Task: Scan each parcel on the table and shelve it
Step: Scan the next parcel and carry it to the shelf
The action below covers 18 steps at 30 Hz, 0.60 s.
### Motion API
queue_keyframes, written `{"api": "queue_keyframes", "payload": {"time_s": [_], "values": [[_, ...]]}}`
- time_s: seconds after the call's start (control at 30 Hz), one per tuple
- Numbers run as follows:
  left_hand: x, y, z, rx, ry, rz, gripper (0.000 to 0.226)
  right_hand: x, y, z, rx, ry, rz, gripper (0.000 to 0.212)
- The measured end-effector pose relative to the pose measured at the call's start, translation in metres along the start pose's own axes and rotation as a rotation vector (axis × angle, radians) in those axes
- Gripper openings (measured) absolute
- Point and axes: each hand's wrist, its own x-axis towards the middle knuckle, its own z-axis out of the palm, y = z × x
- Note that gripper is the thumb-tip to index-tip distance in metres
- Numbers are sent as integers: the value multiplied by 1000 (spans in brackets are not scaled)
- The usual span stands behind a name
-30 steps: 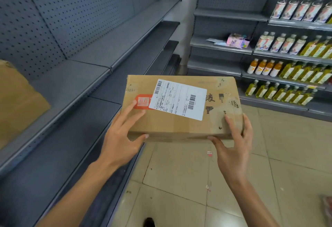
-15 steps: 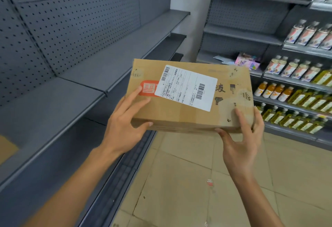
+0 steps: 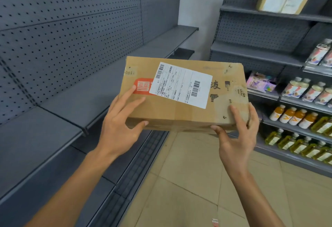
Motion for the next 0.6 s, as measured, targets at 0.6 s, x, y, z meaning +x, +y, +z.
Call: {"api": "queue_keyframes", "payload": {"time_s": [0.6], "values": [[25, -45, -73, 485, 304, -333, 69, 112, -22, 231, 519, -345, -247, 65]]}}
